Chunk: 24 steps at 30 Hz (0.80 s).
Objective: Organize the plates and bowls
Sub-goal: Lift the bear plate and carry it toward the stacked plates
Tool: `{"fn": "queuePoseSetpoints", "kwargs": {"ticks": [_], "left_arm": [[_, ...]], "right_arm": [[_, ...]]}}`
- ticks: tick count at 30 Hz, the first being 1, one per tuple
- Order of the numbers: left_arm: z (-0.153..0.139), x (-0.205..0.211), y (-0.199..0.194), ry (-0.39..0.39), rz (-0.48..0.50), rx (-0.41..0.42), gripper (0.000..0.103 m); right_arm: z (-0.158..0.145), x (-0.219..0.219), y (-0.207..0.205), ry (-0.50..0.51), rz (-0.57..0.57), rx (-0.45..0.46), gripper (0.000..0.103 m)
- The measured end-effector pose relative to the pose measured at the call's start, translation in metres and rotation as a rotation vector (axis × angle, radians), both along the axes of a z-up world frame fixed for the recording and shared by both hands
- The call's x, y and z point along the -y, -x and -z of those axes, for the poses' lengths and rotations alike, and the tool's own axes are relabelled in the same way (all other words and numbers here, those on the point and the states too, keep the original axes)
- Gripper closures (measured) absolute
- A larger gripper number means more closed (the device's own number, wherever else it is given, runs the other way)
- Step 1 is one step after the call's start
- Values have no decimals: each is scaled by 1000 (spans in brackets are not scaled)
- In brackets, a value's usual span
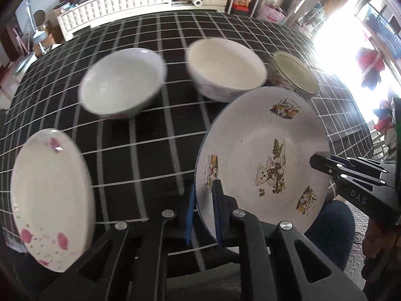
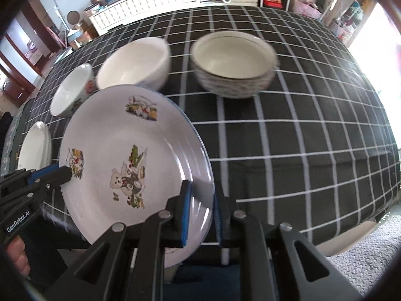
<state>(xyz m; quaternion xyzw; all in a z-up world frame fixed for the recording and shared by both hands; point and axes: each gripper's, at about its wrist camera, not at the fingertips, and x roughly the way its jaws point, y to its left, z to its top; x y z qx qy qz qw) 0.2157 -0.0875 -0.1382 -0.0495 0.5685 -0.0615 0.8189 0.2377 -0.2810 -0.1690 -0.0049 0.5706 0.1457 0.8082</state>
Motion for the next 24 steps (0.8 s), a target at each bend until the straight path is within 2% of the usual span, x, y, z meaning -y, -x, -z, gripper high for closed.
{"fn": "queuePoseSetpoints", "kwargs": {"ticks": [7, 17, 24], "left_arm": [[-12, -47, 16, -1, -59, 9, 91], [-45, -125, 35, -5, -142, 75, 91], [-51, -179, 55, -13, -220, 87, 91]], "right_arm": [[-13, -48, 7, -4, -53, 19, 82], [-42, -116, 15, -14, -118, 71, 82], [-44, -170, 22, -16, -188, 75, 82]]}}
